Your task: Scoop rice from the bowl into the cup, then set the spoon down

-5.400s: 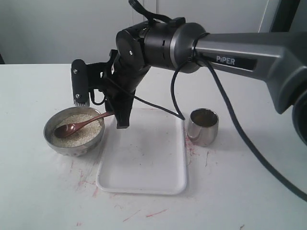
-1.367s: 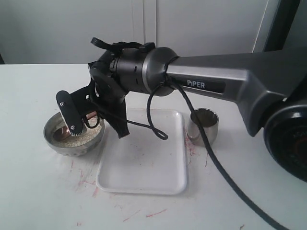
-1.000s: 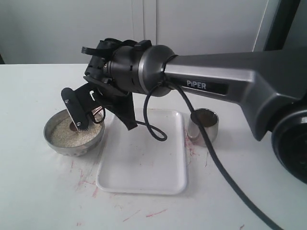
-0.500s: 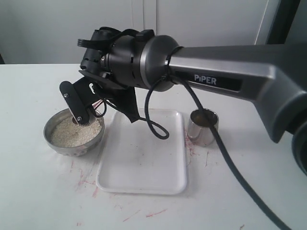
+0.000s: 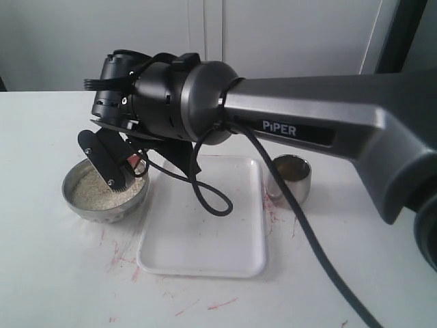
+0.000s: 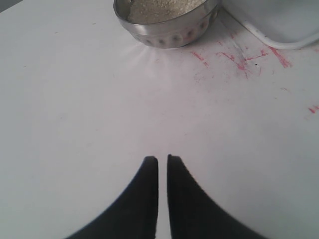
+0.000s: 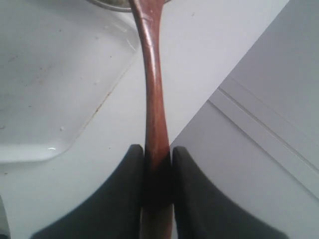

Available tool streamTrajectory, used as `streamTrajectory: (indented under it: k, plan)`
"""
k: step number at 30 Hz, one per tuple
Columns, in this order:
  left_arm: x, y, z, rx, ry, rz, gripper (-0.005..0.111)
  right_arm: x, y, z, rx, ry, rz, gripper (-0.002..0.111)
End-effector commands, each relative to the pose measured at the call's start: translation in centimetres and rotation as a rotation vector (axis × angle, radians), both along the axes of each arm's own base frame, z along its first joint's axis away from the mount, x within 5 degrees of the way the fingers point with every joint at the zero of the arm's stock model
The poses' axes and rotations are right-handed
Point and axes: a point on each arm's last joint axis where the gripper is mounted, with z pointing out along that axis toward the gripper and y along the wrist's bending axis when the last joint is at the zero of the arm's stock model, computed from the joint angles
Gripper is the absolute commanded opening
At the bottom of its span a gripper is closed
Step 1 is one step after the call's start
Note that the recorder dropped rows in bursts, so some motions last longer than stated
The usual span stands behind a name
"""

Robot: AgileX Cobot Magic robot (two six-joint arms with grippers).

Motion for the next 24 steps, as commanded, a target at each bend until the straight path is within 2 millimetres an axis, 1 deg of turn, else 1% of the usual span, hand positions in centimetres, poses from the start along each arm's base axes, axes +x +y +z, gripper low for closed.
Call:
streamTrajectory:
  k: [1, 7, 14, 20, 24]
  plan:
    - [-0.1, 0.0, -0.6, 0.001, 0.048, -0.005, 0.014, -0.1, -0.2, 0.0, -0.01, 0.003, -0.016, 0.0]
    - [-0.1, 0.0, -0.6, 0.001, 0.048, -0.005, 0.014, -0.1, -0.1, -0.4, -0.01, 0.014, -0.018, 0.0]
    - [-0.1, 0.0, -0.6, 0.001, 0.048, -0.005, 0.014, 0.0, 0.5, -2.4, -0.032, 0.048, -0.013, 0.0]
    - [-0.1, 0.0, -0.6, 0.001, 0.048, -0.005, 0.014, -0.2, 1.1, -2.8, -0.026, 0.047, 0.011, 0.0]
    - [-0.1, 0.0, -0.6, 0.001, 0.048, -0.005, 0.014, -0.2, 1.2, -2.8, 0.005, 0.048, -0.011, 0.0]
